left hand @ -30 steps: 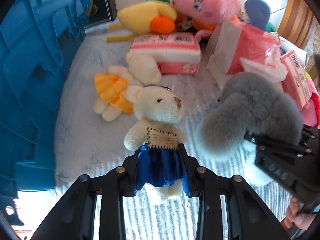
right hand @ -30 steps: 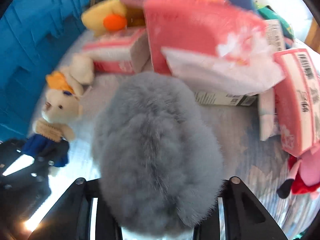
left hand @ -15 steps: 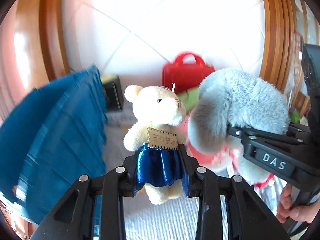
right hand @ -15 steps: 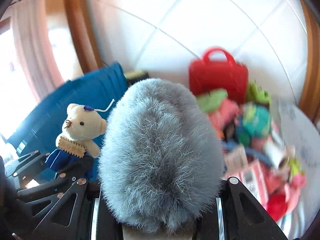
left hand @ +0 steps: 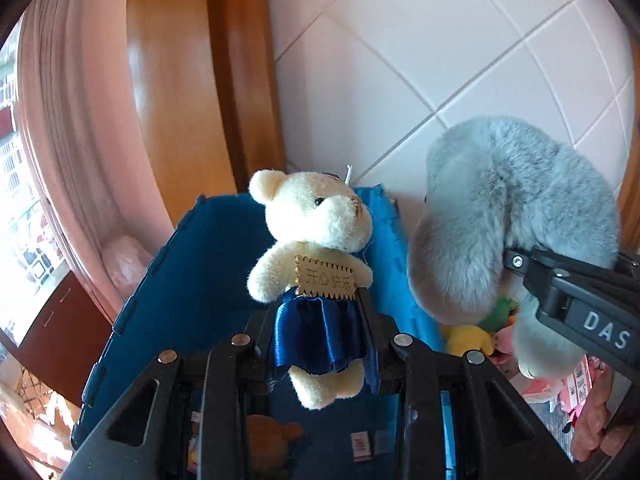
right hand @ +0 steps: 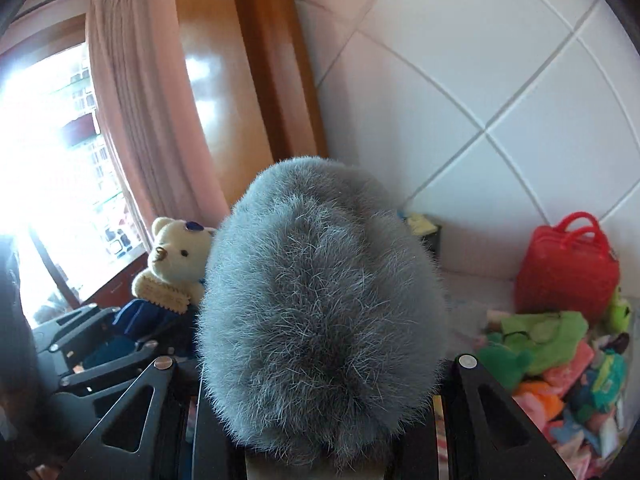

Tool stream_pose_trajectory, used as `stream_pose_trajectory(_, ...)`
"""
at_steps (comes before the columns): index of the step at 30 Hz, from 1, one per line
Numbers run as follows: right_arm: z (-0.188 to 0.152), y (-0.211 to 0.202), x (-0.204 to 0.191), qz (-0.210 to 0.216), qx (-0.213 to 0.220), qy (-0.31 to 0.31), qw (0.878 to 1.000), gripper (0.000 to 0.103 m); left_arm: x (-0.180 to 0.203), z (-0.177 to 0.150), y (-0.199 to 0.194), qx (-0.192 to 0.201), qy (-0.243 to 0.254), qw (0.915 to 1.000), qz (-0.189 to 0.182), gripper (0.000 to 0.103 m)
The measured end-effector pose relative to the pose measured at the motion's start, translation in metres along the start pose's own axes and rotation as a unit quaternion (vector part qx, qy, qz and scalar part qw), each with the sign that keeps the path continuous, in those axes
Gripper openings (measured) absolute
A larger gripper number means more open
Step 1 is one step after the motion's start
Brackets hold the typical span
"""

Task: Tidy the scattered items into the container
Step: 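Carry the teddy bear and grey plush in both grippers into the blue bin, then open both grippers to drop the teddy bear and grey plush in the bin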

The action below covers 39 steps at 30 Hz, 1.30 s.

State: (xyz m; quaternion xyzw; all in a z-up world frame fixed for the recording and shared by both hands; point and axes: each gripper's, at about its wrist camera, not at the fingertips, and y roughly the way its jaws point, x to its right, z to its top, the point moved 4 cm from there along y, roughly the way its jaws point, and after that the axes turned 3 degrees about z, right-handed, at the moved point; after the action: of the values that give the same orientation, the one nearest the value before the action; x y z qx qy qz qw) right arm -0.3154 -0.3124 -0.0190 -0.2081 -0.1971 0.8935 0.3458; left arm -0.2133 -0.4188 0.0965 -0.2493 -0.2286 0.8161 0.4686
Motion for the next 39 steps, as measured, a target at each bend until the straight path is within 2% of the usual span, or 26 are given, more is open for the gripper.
stream_pose_trajectory(3, 0.016, 0.063, -0.04, 0.014, -0.032, 0.024, 0.999, 0.03, -0.053, 0.009, 0.061, -0.076, -0.012, 0.9971, 0.0, 0.031)
stream_pose_trajectory(6, 0.022, 0.129, -0.067, -0.013, -0.071, 0.035, 0.997, 0.03, -0.084, 0.004, 0.132, -0.155, 0.001, 0.9878, 0.008, 0.031)
stream_pose_trajectory(7, 0.016, 0.153, -0.07, -0.028, -0.086, 0.038, 0.995, 0.03, -0.086, 0.0, 0.16, -0.182, 0.005, 0.9833, 0.004, 0.031)
stream_pose_trajectory(9, 0.012, 0.182, -0.045, -0.059, -0.118, 0.046, 0.99, 0.03, -0.094, -0.017, 0.201, -0.234, 0.011, 0.9723, -0.005, 0.031)
stream_pose_trajectory(10, -0.001, 0.204, -0.038, -0.073, -0.141, 0.051, 0.986, 0.03, -0.095, -0.03, 0.22, -0.256, 0.014, 0.9664, -0.007, 0.031)
stream_pose_trajectory(13, -0.05, 0.261, -0.017, -0.118, -0.221, 0.059, 0.966, 0.03, -0.093, -0.072, 0.271, -0.332, 0.023, 0.9428, -0.016, 0.031)
stream_pose_trajectory(17, -0.122, 0.315, 0.009, -0.163, -0.329, 0.048, 0.929, 0.03, -0.086, -0.129, 0.314, -0.423, 0.042, 0.9052, -0.009, 0.031)
stream_pose_trajectory(20, -0.165, 0.334, 0.022, -0.185, -0.386, 0.03, 0.903, 0.03, -0.081, -0.166, 0.324, -0.463, 0.07, 0.8836, 0.018, 0.031)
stream_pose_trajectory(23, -0.204, 0.342, 0.033, -0.189, -0.432, 0.036, 0.881, 0.03, -0.074, -0.189, 0.328, -0.49, 0.074, 0.8683, 0.017, 0.031)
stream_pose_trajectory(26, -0.231, 0.346, 0.041, -0.19, -0.463, 0.036, 0.865, 0.03, -0.069, -0.198, 0.328, -0.501, 0.078, 0.8616, 0.012, 0.031)
stream_pose_trajectory(29, -0.249, 0.347, 0.045, -0.192, -0.48, 0.031, 0.856, 0.032, -0.066, -0.2, 0.327, -0.506, 0.074, 0.8591, 0.006, 0.031)
stream_pose_trajectory(31, -0.238, 0.354, 0.058, -0.192, -0.482, 0.037, 0.854, 0.033, -0.065, -0.2, 0.327, -0.507, 0.07, 0.8591, 0.002, 0.031)
stream_pose_trajectory(39, -0.251, 0.345, 0.079, -0.199, -0.485, 0.056, 0.85, 0.047, -0.062, -0.203, 0.328, -0.513, 0.065, 0.8557, 0.008, 0.034)
